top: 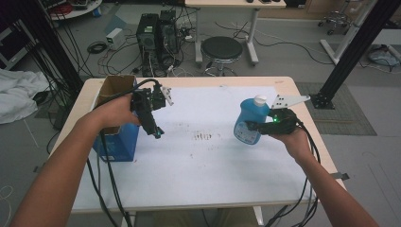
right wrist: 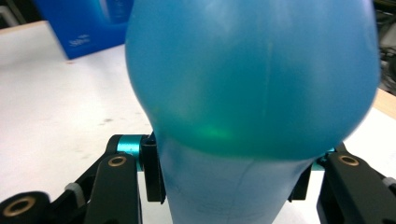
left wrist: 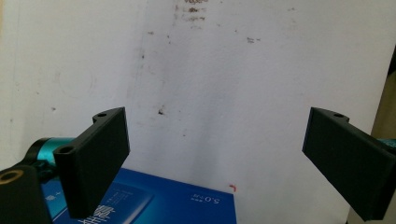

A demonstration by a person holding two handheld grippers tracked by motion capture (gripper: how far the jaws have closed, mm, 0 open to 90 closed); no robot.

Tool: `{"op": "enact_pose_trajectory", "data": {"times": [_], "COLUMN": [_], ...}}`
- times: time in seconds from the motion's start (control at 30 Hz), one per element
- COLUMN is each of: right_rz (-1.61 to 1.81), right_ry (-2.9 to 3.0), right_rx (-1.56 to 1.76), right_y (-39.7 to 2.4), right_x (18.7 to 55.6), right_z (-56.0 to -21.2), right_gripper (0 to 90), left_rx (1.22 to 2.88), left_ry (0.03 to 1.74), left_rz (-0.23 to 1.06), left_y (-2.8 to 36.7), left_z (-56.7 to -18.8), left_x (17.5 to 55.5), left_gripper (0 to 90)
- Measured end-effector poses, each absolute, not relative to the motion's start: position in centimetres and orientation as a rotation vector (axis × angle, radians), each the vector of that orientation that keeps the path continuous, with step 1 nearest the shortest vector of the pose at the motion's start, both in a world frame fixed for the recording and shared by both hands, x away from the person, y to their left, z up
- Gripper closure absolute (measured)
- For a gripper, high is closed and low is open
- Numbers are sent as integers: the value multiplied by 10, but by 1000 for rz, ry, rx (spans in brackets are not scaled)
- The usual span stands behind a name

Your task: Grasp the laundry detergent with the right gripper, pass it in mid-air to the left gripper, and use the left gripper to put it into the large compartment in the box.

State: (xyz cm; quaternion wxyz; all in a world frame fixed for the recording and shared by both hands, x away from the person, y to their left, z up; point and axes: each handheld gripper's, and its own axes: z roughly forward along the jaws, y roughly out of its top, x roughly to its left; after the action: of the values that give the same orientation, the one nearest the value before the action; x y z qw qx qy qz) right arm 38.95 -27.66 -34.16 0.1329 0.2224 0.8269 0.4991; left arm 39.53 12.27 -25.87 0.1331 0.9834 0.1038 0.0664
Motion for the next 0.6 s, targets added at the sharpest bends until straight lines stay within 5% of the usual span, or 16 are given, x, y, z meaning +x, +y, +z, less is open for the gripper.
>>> {"op": "enact_pose_trajectory", "data": {"times": [0.6], "right_rz": [1644], "right_ry": [2601], "right_rx": [236], "right_y": [-245], "right_x": [369], "right_z": [-316], "right_gripper": [451], "left_rx": [2847], "left_ry": [192], "left_rz": [176], "left_y": [92], "left_z": [-234], "left_x": [372], "left_gripper": [74]}}
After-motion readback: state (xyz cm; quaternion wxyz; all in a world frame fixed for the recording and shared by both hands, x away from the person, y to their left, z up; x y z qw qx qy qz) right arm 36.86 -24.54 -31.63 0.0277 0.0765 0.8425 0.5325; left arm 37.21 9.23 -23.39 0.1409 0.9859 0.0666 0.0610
